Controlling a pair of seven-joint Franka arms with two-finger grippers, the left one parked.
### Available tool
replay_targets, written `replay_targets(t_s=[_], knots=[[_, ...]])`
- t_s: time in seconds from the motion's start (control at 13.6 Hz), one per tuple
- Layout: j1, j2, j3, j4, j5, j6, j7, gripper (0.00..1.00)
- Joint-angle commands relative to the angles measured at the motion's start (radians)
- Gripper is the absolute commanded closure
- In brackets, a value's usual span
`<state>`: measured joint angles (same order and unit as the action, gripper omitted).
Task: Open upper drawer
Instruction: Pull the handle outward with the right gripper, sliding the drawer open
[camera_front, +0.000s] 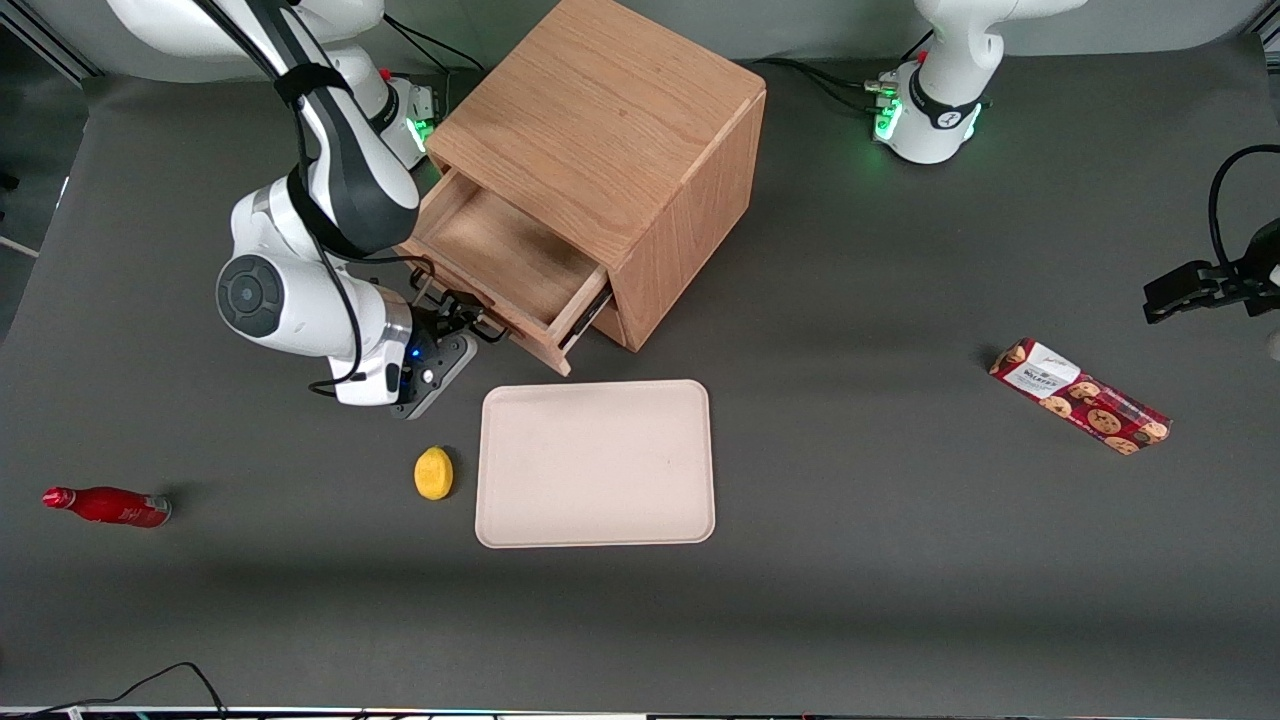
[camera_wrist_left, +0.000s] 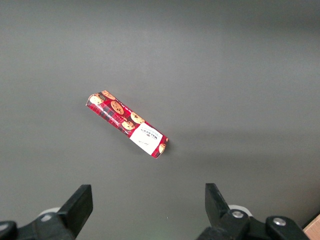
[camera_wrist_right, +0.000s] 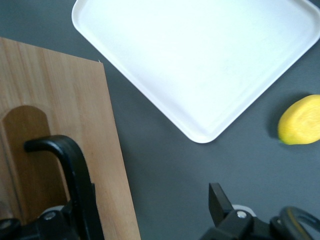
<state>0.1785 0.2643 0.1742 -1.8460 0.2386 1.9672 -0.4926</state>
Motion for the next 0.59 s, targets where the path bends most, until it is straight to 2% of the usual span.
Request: replay_targets(t_s=[0.0, 0.52], knots=[[-0.008, 0.027, -0.024, 0.044, -0.012, 0.001, -0.05, 0.0], [-0.007, 0.055, -0.062, 0.097, -0.015, -0.001, -0.054, 0.0]])
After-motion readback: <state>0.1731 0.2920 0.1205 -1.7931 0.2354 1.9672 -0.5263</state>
